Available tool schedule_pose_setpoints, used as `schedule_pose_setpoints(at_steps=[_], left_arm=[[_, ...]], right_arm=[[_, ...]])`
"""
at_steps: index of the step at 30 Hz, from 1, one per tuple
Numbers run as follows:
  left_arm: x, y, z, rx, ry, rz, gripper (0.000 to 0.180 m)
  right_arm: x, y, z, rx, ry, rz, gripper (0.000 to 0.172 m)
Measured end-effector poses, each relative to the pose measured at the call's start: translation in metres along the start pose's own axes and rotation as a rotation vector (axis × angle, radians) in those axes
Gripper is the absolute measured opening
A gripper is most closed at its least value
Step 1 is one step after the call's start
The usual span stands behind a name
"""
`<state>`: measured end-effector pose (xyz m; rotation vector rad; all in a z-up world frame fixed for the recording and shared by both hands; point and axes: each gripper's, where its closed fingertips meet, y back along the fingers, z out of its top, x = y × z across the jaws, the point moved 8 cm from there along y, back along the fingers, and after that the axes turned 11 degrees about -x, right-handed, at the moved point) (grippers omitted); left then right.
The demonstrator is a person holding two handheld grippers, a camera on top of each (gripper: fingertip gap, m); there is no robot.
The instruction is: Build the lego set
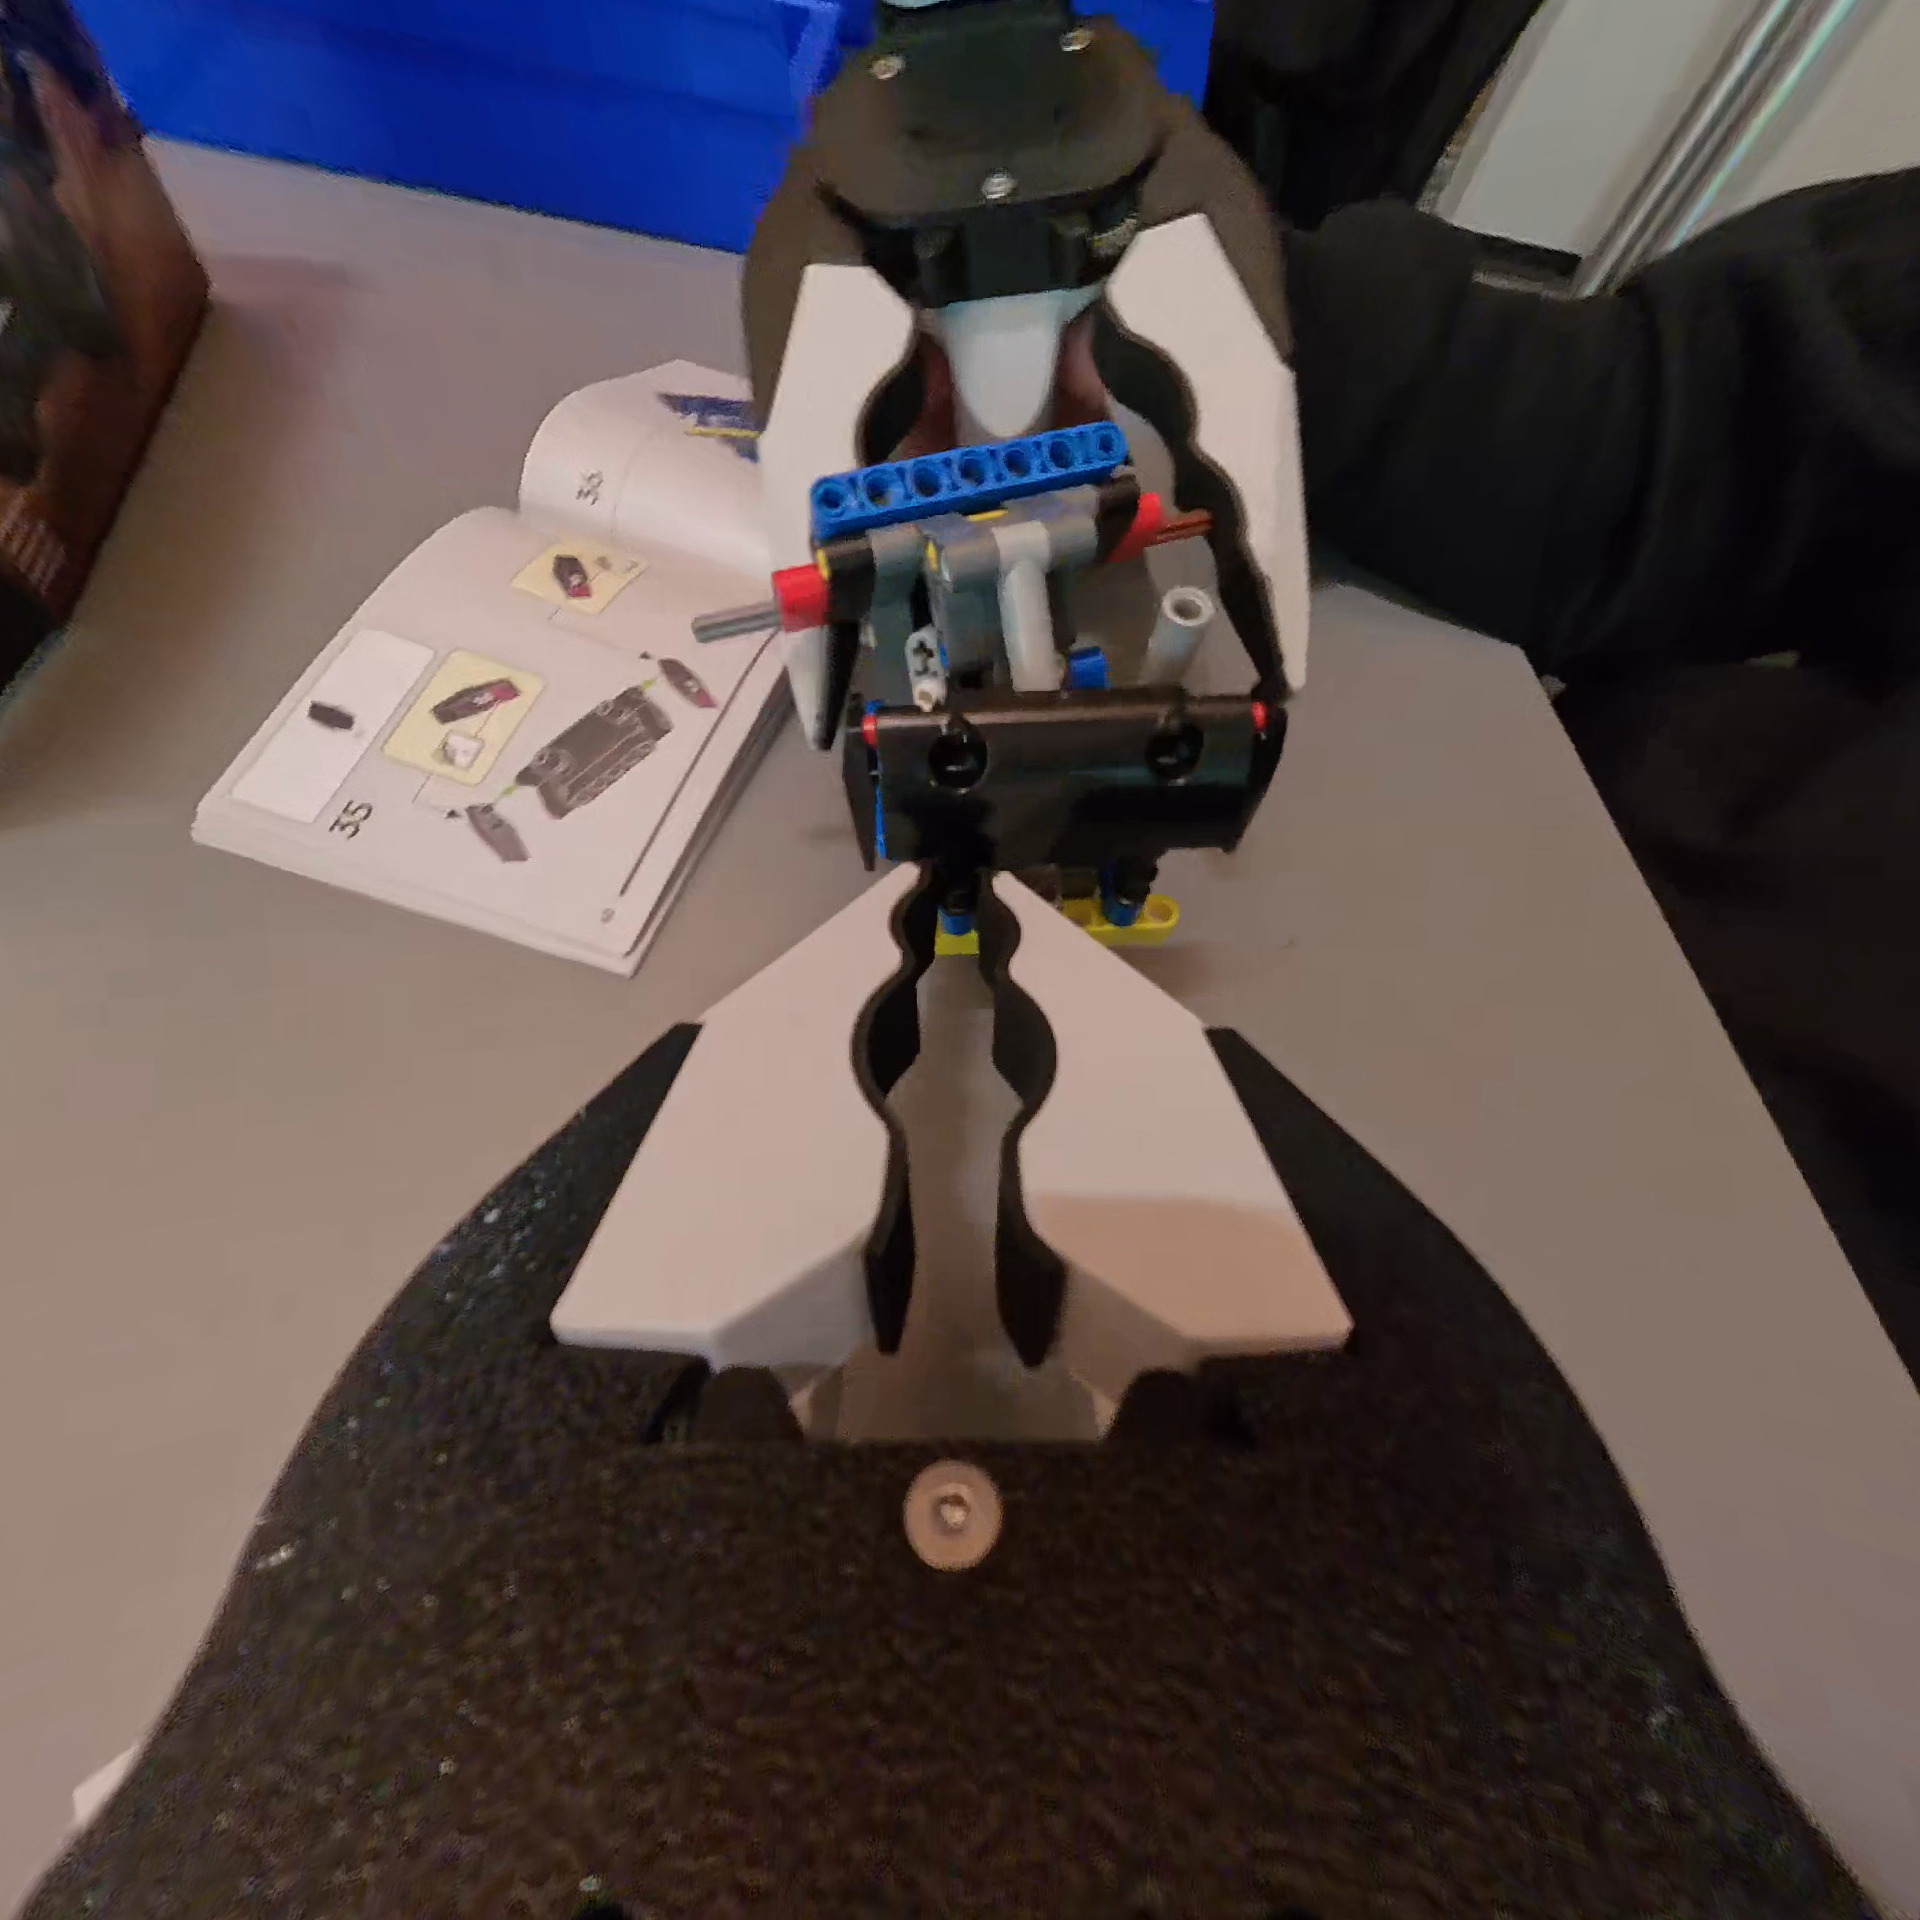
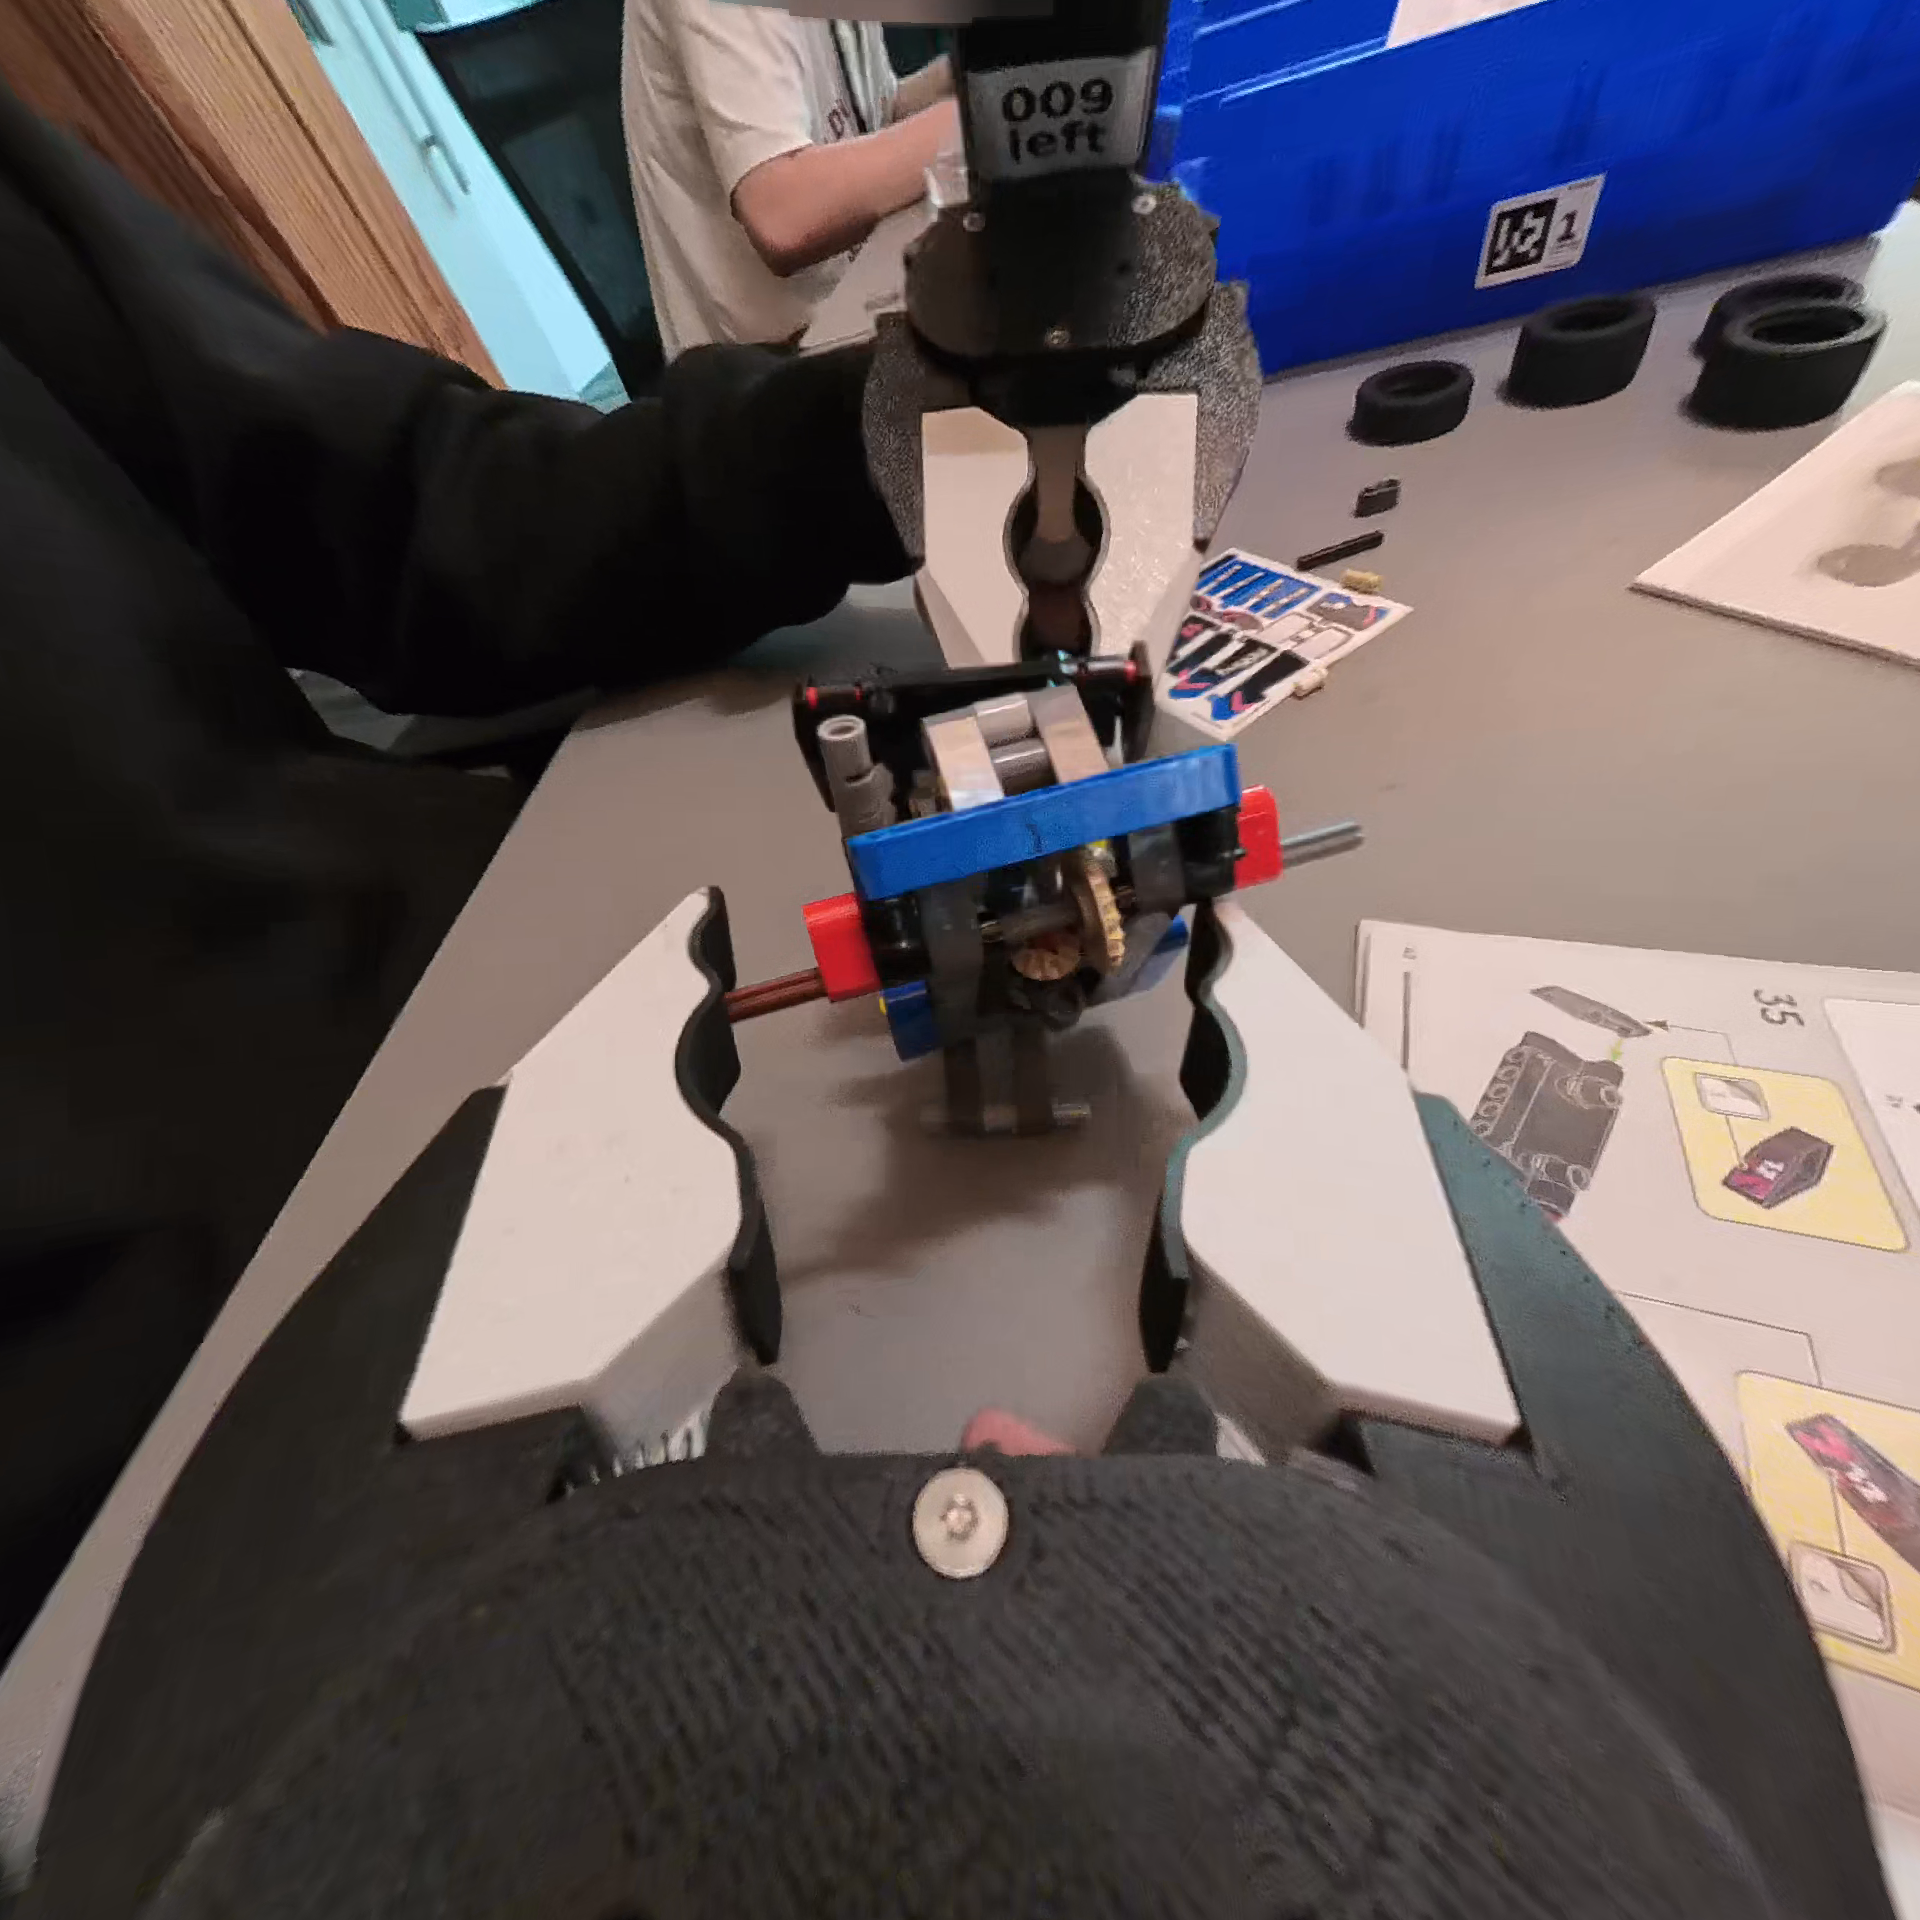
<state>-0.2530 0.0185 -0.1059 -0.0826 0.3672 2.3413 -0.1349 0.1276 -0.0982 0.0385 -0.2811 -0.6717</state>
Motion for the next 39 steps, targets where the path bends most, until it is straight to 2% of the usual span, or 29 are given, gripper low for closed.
schedule_pose_setpoints(at_steps=[6, 11, 13, 16, 18, 20, 23, 25, 29, 31, 32, 33, 34, 39], left_arm=[[0.006, -0.001, 0.0, 0.016, -0.042, 0.045, 0.004], [-0.001, 0.001, -0.002, 0.022, -0.088, 0.061, 0.01], [-0.005, 0.005, -0.004, 0.039, -0.072, 0.06, 0.027], [-0.01, 0.014, -0.007, 0.076, -0.068, 0.096, 0.044], [-0.021, 0.017, -0.002, 0.04, -0.086, 0.115, 0.053], [-0.032, 0.017, 0.006, 0.034, -0.179, 0.159, 0.051], [-0.051, 0.014, 0.02, 0.083, -0.545, 0.259, 0.043], [-0.059, 0.007, 0.027, 0.158, -0.694, 0.247, 0.051], [-0.065, -0.013, 0.034, 0.308, -0.81, 0.082, 0.049], [-0.065, -0.023, 0.034, 0.382, -0.863, 0.042, 0.045], [-0.064, -0.026, 0.035, 0.408, -0.904, 0.051, 0.04], [-0.063, -0.028, 0.036, 0.434, -0.928, 0.049, 0.021], [-0.063, -0.029, 0.037, 0.453, -0.924, 0.047, 0.02], [-0.067, -0.036, 0.037, 0.387, -0.899, 0.041, 0.018]], right_arm=[[0.002, -0.003, 0.0, -0.004, 0.084, -0.093, 0.085], [-0.001, 0.003, 0.0, -0.007, 0.016, -0.084, 0.084], [-0.001, 0.005, -0.001, -0.018, -0.013, -0.065, 0.083], [0.0, 0.012, 0.0, -0.05, -0.043, -0.064, 0.075], [-0.002, 0.013, 0.0, -0.06, -0.059, -0.084, 0.072], [-0.002, 0.013, 0.0, -0.059, -0.056, -0.09, 0.072], [0.0, 0.014, 0.0, -0.053, -0.05, -0.081, 0.072], [0.003, 0.016, -0.001, -0.038, -0.043, -0.028, 0.071], [0.003, 0.016, -0.002, -0.041, -0.107, 0.039, 0.071], [0.002, 0.016, -0.002, -0.043, -0.123, 0.044, 0.07], [0.001, 0.017, -0.002, -0.044, -0.128, 0.037, 0.07], [0.0, 0.02, -0.002, -0.051, -0.134, 0.037, 0.07], [0.0, 0.022, -0.001, -0.054, -0.137, 0.037, 0.069], [0.001, 0.026, 0.0, -0.074, -0.095, 0.002, 0.069]])
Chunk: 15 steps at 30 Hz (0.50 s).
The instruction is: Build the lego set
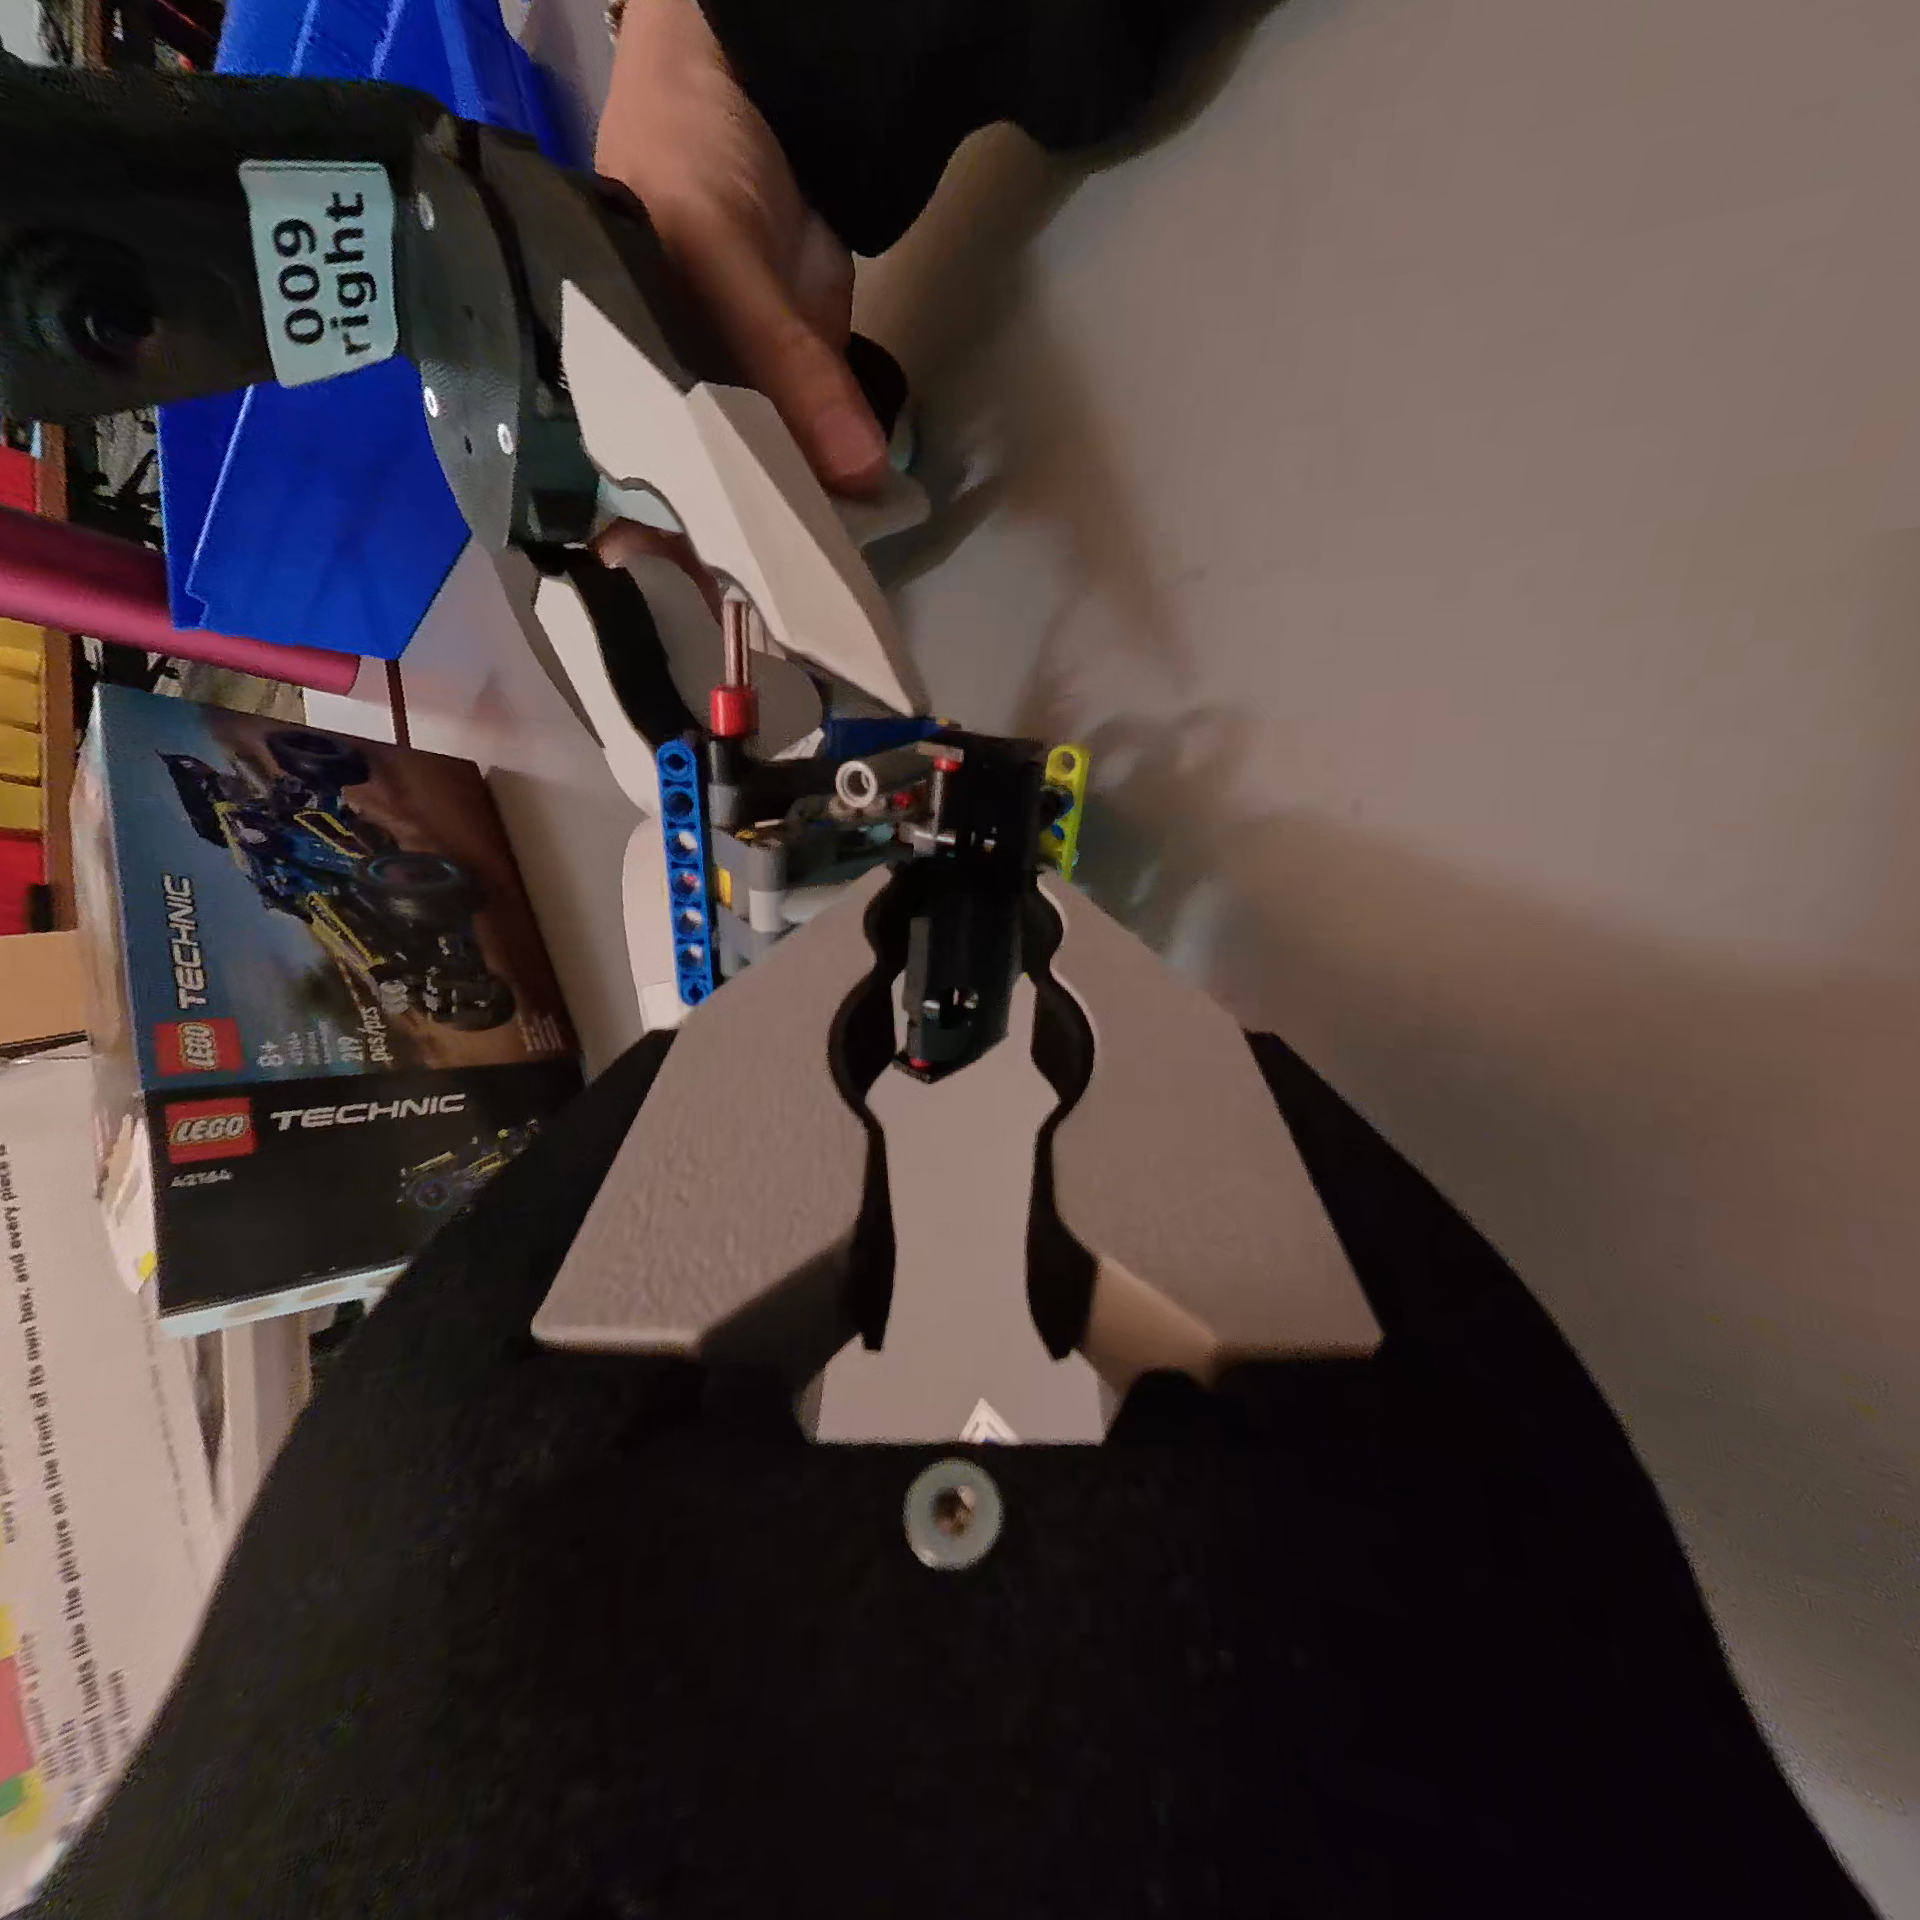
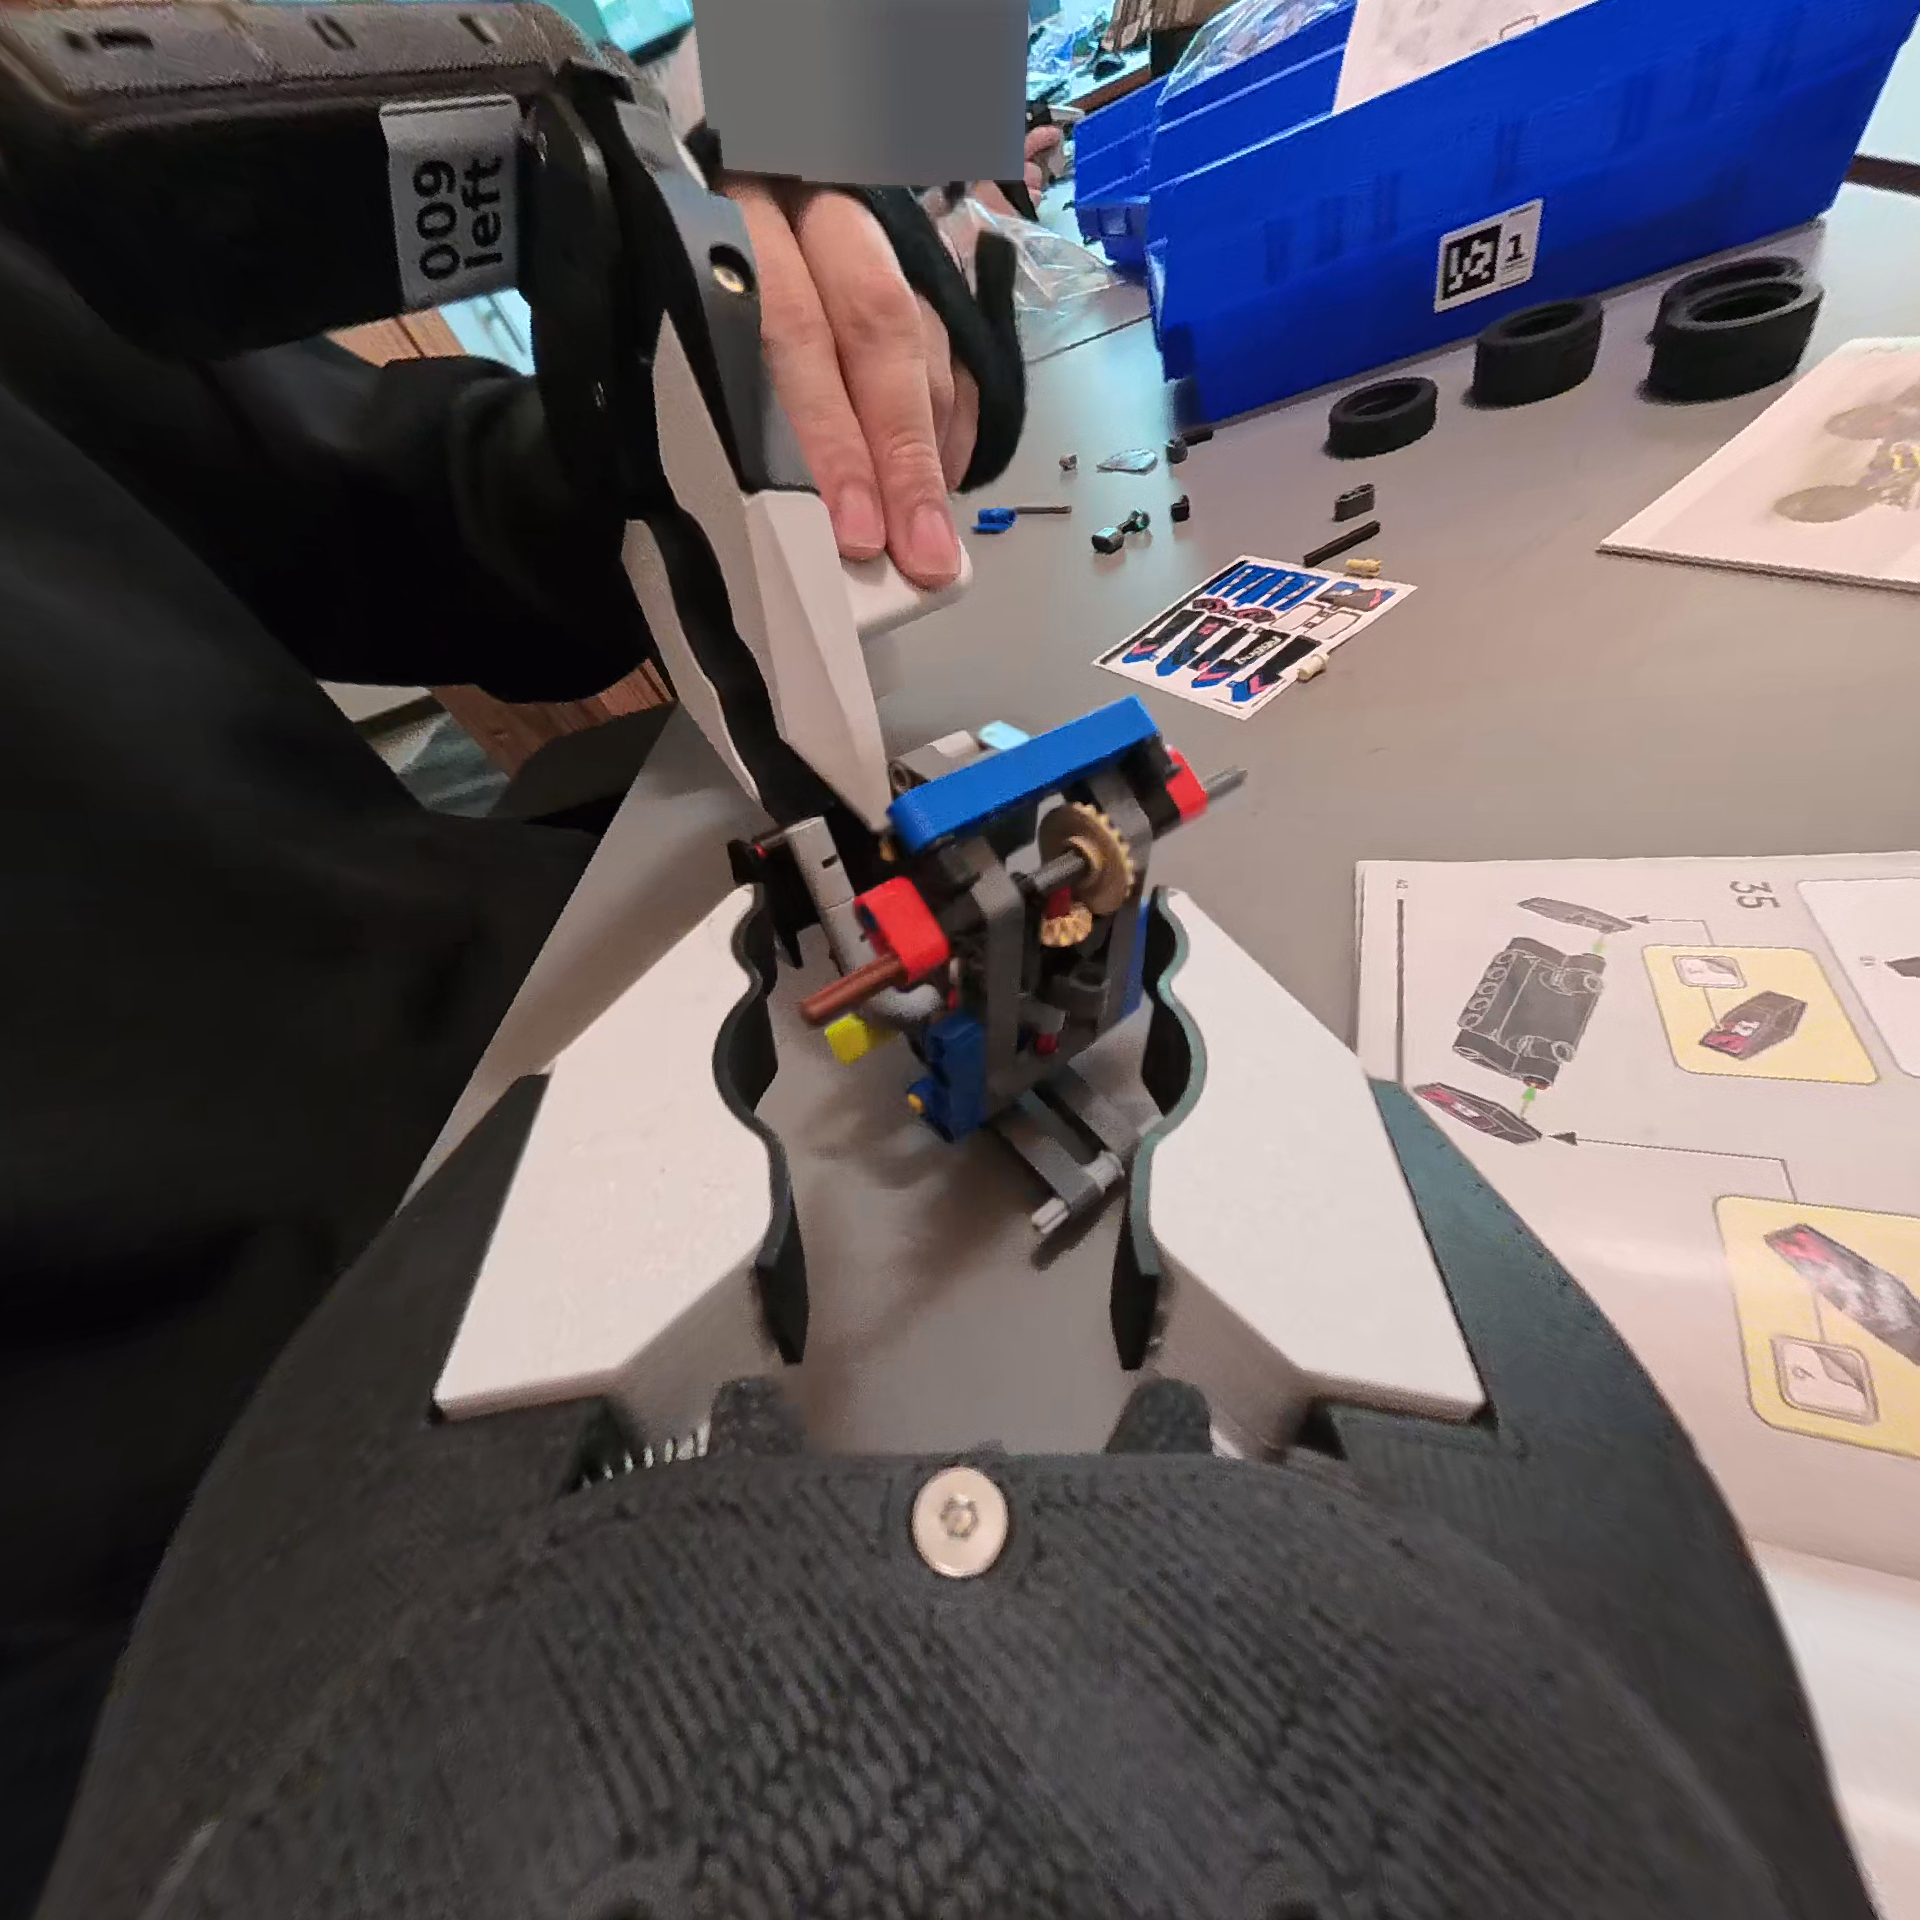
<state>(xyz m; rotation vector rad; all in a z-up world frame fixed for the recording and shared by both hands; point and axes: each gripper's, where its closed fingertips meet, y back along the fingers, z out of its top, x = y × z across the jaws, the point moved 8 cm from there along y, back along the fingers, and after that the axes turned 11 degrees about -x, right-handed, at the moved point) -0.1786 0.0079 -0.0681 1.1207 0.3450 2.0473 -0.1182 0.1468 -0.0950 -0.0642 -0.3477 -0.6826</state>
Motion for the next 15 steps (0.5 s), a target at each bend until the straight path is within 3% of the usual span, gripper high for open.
schedule_pose_setpoints(at_steps=[4, 8, 11, 12, 15], left_arm=[[0.003, 0.002, -0.006, -0.029, 0.134, -0.001, 0.015], [0.011, 0.004, -0.01, -0.039, 0.3, 0.017, 0.012], [0.017, 0.002, -0.011, -0.033, 0.409, 0.02, 0.01], [0.019, 0.0, -0.01, -0.047, 0.438, 0.013, 0.01], [0.026, -0.006, -0.008, -0.087, 0.576, -0.022, 0.008]], right_arm=[[0.006, 0.019, -0.006, 0.081, 0.061, -0.106, 0.081], [0.029, 0.037, -0.004, -0.023, 0.153, -0.281, 0.055], [0.055, 0.027, -0.024, 0.041, 0.265, -0.396, 0.033], [0.057, 0.022, -0.026, 0.062, 0.323, -0.48, 0.034], [0.057, 0.005, -0.027, 0.084, 0.347, -0.505, 0.041]])
